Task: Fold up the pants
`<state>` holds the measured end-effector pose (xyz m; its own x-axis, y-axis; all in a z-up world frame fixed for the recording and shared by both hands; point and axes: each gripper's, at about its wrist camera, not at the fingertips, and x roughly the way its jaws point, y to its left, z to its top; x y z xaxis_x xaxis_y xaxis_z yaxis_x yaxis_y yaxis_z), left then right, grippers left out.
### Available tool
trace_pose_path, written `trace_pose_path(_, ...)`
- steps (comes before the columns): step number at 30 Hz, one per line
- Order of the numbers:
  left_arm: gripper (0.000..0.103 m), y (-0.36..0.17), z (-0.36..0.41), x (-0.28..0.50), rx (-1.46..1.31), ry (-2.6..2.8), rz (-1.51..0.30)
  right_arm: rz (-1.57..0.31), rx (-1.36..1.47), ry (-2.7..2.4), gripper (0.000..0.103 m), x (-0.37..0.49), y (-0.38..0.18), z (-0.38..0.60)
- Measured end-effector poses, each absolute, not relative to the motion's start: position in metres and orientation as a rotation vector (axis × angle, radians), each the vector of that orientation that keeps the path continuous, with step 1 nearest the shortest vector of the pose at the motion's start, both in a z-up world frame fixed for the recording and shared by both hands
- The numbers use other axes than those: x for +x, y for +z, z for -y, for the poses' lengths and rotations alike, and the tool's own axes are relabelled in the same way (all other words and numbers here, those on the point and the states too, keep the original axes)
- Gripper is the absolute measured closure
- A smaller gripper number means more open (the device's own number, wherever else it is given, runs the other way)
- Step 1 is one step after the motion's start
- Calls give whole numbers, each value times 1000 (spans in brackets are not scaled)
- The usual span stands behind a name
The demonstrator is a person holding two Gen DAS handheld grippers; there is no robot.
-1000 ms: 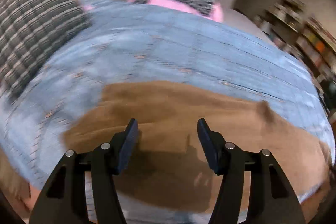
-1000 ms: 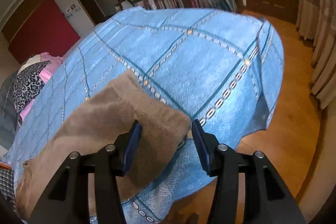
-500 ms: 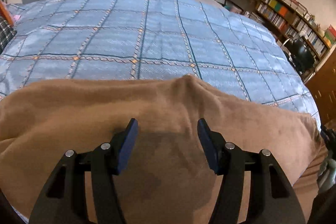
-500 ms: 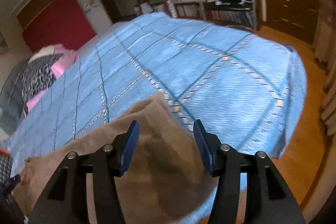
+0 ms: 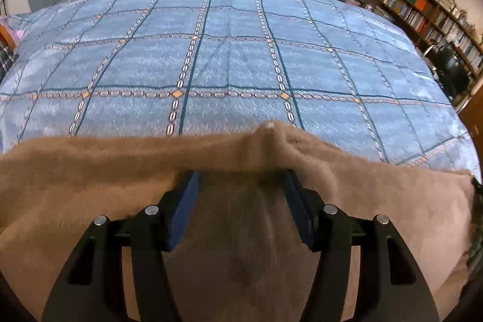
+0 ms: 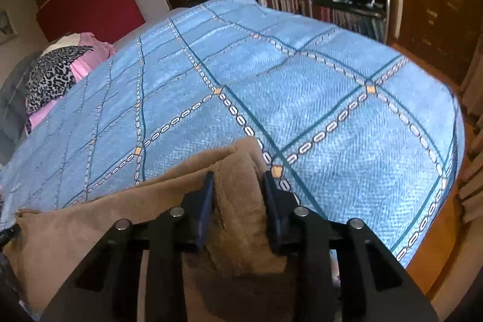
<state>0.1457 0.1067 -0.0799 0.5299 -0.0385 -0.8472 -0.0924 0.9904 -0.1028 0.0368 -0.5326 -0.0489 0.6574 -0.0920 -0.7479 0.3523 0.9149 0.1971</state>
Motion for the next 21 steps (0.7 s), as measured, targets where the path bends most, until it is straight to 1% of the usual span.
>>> trace_pose_path(10,43,-99,-97,196,-85,92,-1008,-824,332,-304,73,52,-57,531)
trace_pose_path(13,43,-110,-97,211,-88,104,-1031,-838,309,-316,72,60,-62,528)
trace_pose_path(16,41,-118,-96,218,-78,109,-1029,-844,287,-324,69,65,-67,525)
trace_pose_path(17,41,-119,-95,219,-71,111,-1025,-842,283,-326,68,65,-69,525)
trace_pose_path(20,41,-119,-97,220,-81,105,-1027,-844,303,-338,58,63,-73,528)
trace_pose_path(21,41,-118,-99,220,-89,101,-1026,-841,314,-336,58,61,-72,530)
